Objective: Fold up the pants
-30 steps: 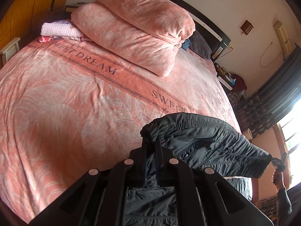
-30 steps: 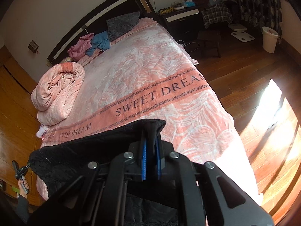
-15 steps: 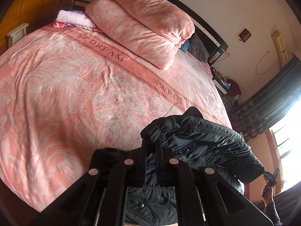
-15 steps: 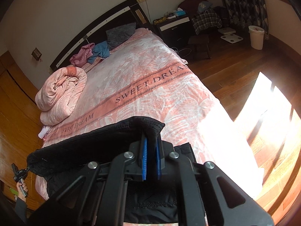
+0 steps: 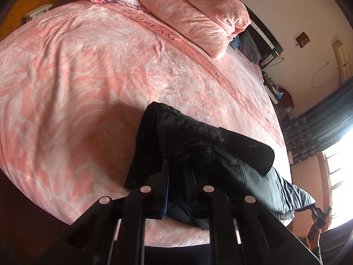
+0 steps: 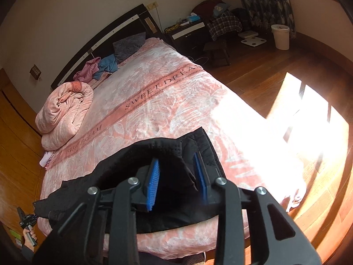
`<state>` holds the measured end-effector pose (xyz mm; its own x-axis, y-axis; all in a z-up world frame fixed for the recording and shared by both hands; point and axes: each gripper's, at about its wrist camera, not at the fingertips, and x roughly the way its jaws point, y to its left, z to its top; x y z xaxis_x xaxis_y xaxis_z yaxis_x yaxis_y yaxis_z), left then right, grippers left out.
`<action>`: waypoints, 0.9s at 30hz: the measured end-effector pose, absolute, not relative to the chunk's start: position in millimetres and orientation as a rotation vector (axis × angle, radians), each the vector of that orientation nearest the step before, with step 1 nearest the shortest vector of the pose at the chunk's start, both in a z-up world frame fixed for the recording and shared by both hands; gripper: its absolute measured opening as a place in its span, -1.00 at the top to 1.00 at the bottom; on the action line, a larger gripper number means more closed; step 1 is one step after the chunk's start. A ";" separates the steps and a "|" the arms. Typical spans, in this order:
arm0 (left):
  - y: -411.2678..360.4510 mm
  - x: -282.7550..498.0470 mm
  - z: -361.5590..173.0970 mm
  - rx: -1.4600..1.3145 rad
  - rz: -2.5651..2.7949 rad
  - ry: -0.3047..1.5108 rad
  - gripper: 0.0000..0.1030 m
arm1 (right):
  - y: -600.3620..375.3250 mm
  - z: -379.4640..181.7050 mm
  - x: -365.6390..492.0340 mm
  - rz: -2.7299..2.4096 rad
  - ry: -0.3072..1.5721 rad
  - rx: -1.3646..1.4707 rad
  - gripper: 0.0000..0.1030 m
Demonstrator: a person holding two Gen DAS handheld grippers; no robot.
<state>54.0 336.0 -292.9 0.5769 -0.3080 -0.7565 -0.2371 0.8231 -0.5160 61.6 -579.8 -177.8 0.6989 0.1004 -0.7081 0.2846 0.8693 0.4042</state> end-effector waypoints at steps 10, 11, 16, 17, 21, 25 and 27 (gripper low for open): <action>339.6 7.0 -330.5 -0.608 0.155 1.041 -0.25 | -590.5 -246.0 -1.5 -0.107 0.840 0.932 -0.16; 339.8 4.1 -327.0 -0.618 0.158 1.019 -0.35 | -591.9 -248.9 -3.4 -0.110 0.831 0.964 -0.19; 337.3 5.4 -315.3 -0.661 0.164 0.984 -0.50 | -604.8 -264.0 4.7 -0.134 0.803 1.101 -0.17; 335.7 6.9 -315.2 -0.673 0.158 0.983 -0.62 | -605.7 -268.6 9.0 -0.145 0.816 1.110 -0.11; 319.9 21.0 -318.8 -0.688 0.122 1.009 -0.64 | -602.0 -287.7 26.8 -0.166 0.882 1.135 -0.02; 309.8 30.2 -325.9 -0.704 0.119 1.036 -0.65 | -600.6 -298.3 39.7 -0.182 0.903 1.148 0.14; 307.6 34.9 -327.9 -0.723 0.121 1.040 -0.65 | -600.2 -298.9 48.9 -0.165 0.914 1.136 0.73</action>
<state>34.9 307.6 -327.9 0.5219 -0.2367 -0.8195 -0.4187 0.7659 -0.4879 48.9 -600.2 -298.9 0.6405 0.3211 -0.6976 0.5442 0.4511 0.7073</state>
